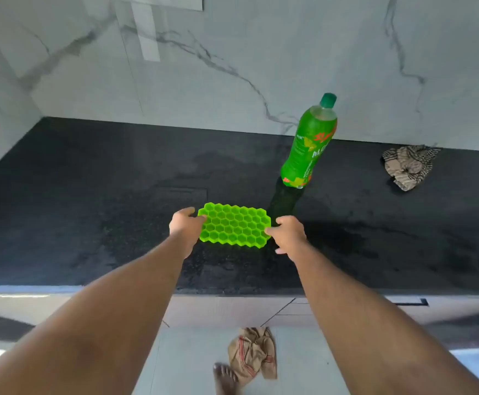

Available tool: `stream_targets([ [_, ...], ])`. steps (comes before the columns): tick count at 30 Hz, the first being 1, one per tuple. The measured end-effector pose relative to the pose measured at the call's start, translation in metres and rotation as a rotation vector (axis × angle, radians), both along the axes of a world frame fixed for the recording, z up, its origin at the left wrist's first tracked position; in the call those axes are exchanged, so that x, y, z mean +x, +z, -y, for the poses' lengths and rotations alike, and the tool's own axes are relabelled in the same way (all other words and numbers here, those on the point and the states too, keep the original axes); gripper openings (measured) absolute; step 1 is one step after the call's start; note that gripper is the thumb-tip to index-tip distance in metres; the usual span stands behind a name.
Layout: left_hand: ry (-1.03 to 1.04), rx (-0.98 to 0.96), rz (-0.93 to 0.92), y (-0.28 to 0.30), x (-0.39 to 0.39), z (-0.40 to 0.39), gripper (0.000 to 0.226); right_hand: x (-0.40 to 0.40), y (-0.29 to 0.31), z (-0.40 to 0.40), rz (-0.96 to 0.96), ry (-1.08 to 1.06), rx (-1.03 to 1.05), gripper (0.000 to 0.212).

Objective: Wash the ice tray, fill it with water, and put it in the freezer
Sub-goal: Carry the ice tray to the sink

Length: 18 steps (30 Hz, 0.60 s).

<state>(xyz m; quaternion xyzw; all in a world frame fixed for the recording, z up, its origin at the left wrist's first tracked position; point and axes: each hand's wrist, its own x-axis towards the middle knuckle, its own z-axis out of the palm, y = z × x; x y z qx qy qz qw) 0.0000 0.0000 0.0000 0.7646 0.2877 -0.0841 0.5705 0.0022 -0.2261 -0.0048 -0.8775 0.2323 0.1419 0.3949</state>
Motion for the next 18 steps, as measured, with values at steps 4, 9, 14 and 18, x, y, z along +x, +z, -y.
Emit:
stream_targets([
  [4, 0.138, -0.095, -0.006, -0.011, 0.010, 0.003, 0.048, 0.012, -0.014, -0.015, 0.036, -0.086, 0.126, 0.012],
  [9, 0.385, -0.235, 0.092, -0.024, -0.003, -0.010, 0.032, 0.010, -0.019, -0.032, 0.209, -0.216, 0.250, 0.021],
  [14, 0.614, -0.280, 0.246, -0.022, -0.052, -0.049, 0.013, -0.005, -0.017, -0.094, 0.308, -0.231, 0.516, 0.027],
  [18, 0.801, -0.329, 0.324, -0.018, -0.116, -0.108, 0.012, -0.037, -0.016, -0.162, 0.271, -0.097, 0.659, 0.030],
])
